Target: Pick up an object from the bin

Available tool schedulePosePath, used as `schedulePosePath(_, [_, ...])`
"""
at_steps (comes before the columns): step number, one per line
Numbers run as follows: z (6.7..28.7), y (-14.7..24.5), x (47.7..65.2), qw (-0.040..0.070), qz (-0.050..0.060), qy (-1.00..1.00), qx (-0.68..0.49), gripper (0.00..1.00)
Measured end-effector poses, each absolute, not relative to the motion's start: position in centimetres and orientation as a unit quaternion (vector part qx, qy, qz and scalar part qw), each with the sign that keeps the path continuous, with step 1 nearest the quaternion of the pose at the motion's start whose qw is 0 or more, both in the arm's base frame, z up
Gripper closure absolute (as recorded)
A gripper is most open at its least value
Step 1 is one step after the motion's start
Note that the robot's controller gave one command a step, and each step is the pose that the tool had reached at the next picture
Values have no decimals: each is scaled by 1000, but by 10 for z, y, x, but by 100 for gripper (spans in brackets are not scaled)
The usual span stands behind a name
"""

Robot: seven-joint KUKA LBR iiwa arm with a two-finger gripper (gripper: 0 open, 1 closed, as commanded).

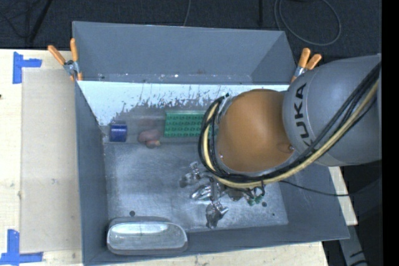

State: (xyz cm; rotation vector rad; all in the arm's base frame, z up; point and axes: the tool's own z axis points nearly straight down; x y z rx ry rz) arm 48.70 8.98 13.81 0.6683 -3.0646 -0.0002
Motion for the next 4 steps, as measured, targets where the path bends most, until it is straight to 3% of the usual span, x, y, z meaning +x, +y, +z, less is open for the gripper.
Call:
schedulePosePath(1, [70, 32, 492, -3, 0, -969, 249, 0])
schedulePosePath(2, [77, -9, 490, 1, 0, -955, 297, 0])
schedulePosePath(3, [77, -8, 490, 1, -1, -956, 295, 100])
schedulePosePath(4, [206, -91, 480, -2, 2, -920, 391, 100])
